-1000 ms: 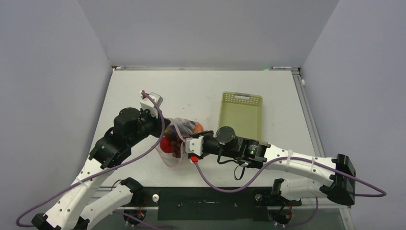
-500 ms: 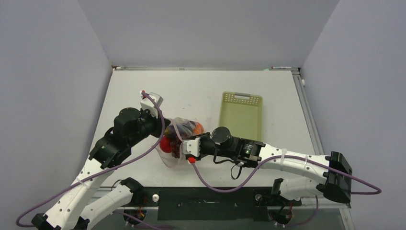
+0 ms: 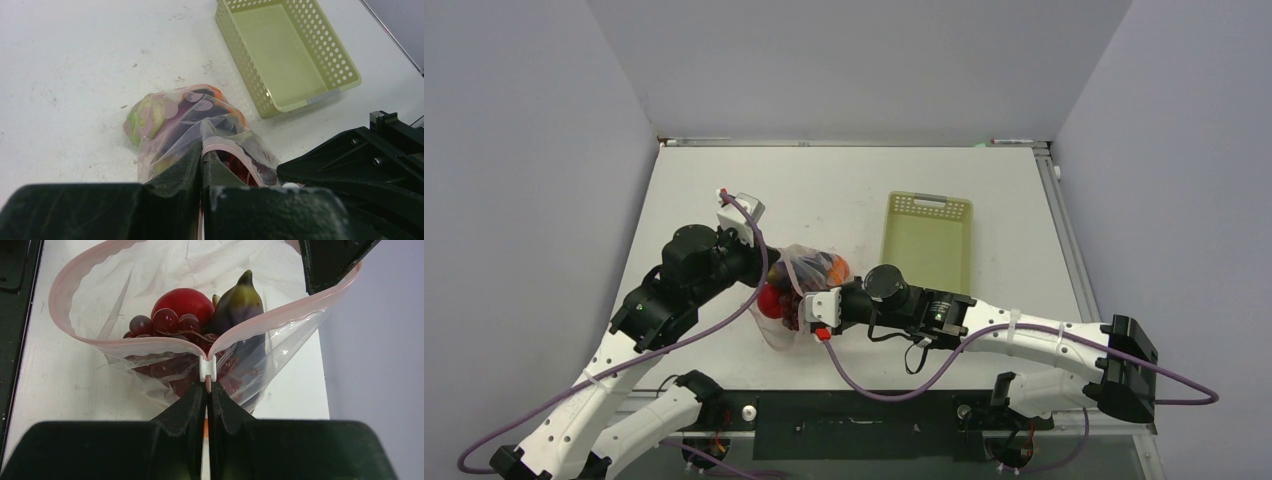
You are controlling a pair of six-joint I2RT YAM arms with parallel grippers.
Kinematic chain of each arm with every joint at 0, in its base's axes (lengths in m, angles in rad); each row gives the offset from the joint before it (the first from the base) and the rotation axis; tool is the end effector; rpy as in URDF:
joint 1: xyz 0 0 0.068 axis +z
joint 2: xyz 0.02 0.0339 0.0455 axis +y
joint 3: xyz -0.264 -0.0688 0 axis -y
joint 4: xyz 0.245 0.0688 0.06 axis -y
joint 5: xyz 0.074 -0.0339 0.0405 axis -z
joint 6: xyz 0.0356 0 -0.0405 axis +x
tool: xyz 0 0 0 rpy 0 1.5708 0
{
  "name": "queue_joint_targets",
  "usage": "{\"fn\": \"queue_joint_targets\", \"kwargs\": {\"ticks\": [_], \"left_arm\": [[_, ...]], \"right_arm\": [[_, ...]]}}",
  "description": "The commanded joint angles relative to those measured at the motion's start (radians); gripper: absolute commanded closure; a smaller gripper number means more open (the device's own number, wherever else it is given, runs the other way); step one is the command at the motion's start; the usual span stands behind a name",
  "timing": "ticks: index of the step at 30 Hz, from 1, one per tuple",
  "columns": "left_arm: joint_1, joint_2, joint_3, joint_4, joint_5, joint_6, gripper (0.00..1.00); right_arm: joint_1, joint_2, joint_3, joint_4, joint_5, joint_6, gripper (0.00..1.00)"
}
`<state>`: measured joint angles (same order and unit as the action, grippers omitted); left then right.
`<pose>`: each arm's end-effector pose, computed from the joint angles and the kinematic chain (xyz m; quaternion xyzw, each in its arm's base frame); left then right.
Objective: Place the food in the zip-top bag and seal the zipper
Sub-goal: Adjust the zipper food storage bag at the center of the board.
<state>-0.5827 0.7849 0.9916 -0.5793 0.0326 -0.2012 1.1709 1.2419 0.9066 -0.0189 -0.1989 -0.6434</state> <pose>0.1353 -0.0905 0.3692 0.1656 0.8090 -0.2278 0.5159 0.1056 0.2680 0.3016 -0.6782 0.4583 0.2269 0.5277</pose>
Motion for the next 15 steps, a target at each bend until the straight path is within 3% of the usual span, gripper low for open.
{"fn": "queue_joint_targets", "kwargs": {"ticks": [1, 15], "left_arm": [[0.004, -0.004, 0.006, 0.066, 0.005, -0.001, 1.00], [0.004, -0.024, 0.002, 0.071, -0.007, -0.003, 0.97]], "right_arm": [[-0.006, -0.028, 0.009, 0.040, -0.010, 0.012, 0.95], [-0.006, -0.087, 0.093, 0.022, 0.061, 0.115, 0.95]]}}
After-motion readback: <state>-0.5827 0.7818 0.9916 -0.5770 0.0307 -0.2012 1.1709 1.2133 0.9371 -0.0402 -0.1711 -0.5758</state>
